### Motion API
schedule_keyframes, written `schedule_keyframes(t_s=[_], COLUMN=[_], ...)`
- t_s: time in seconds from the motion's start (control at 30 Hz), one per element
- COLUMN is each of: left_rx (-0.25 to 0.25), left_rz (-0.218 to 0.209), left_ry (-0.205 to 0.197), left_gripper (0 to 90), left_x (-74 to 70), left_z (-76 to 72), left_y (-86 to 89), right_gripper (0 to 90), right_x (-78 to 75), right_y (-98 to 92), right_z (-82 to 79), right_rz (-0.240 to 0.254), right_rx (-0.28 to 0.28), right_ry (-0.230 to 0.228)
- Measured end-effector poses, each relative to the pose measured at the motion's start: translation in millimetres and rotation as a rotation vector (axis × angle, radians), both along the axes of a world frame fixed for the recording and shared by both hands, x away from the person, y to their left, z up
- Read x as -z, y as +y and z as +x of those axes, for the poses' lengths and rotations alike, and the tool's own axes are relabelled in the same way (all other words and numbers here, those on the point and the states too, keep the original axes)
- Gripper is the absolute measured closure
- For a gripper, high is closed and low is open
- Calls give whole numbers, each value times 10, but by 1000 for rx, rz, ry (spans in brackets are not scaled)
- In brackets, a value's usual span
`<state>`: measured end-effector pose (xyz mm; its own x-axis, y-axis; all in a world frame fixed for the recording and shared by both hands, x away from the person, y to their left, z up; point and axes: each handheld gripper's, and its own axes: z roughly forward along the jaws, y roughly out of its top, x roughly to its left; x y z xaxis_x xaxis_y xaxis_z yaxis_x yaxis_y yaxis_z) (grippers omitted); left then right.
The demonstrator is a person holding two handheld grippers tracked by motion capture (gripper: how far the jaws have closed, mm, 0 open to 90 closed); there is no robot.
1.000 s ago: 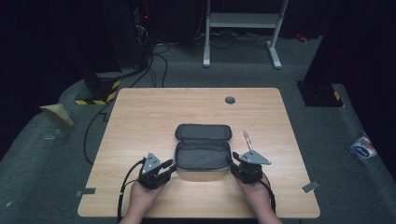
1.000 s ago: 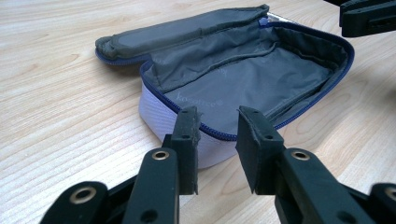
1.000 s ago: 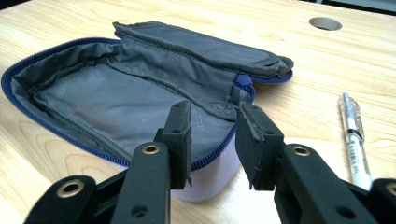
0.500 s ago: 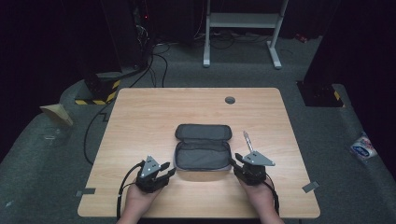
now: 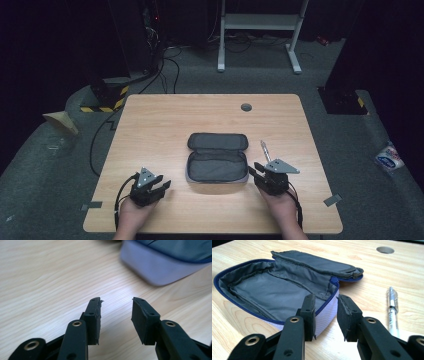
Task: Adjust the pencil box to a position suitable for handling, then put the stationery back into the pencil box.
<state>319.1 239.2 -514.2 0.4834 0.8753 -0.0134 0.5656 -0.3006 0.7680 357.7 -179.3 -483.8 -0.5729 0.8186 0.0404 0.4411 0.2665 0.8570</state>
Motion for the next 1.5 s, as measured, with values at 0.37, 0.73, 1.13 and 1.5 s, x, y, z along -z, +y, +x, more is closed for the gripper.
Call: schedule_keyframes(t_s=[0.37,0.73,1.13,1.5], left_rx=[-82,-97,-89,-95], left_rz=[1,22,26,26], left_ry=[16,5,8,8], left_gripper=[544,379,344,342], left_x=[121,140,141,142], left_z=[53,47,24,4], left_y=[197,154,147,141], right_gripper=[604,546,589,683], right_x=[78,103,184,314], right_y=[-269,-529,-579,-454], right_z=[109,230,417,729], right_rz=[-34,-36,-72,-128], right_rx=[57,174,213,216], right_ry=[3,38,71,158])
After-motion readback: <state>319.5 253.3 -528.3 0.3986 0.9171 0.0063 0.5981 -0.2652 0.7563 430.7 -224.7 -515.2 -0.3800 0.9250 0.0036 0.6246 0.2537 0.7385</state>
